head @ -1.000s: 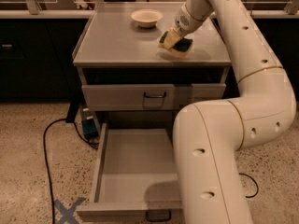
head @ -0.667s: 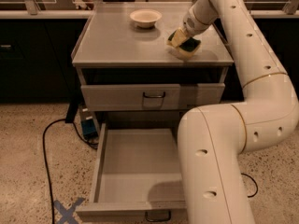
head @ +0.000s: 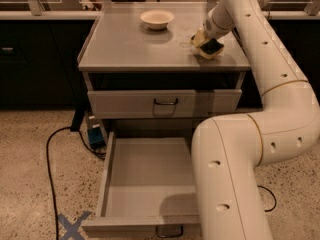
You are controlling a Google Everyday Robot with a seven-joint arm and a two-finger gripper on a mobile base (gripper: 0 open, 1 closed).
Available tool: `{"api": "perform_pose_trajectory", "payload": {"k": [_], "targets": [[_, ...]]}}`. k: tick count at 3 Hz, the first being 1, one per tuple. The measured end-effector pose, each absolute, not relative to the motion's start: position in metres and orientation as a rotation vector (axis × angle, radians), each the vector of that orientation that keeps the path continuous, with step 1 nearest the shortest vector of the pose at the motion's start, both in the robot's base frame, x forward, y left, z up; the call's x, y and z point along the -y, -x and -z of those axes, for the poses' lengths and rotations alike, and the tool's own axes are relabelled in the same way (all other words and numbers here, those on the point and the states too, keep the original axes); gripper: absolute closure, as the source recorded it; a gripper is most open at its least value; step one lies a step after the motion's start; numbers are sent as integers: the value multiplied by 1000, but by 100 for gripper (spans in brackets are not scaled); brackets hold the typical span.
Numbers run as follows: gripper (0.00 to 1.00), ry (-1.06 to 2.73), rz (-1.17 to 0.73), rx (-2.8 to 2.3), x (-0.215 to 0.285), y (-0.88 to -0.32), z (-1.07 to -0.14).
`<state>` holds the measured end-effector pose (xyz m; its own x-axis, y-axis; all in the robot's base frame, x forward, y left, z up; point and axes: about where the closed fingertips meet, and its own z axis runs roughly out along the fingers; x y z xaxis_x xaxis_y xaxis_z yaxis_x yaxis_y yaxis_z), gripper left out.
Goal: Pick sponge from middle drawer and place on counter
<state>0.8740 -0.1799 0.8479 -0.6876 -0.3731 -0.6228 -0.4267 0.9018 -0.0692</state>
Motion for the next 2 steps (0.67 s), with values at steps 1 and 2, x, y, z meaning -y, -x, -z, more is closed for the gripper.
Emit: {"api": "perform_pose_trajectory", "payload": {"k": [1, 2], "targets": [[100, 570, -106, -2401, 180, -874, -848], [81, 570, -106, -2401, 180, -874, -848]]}}
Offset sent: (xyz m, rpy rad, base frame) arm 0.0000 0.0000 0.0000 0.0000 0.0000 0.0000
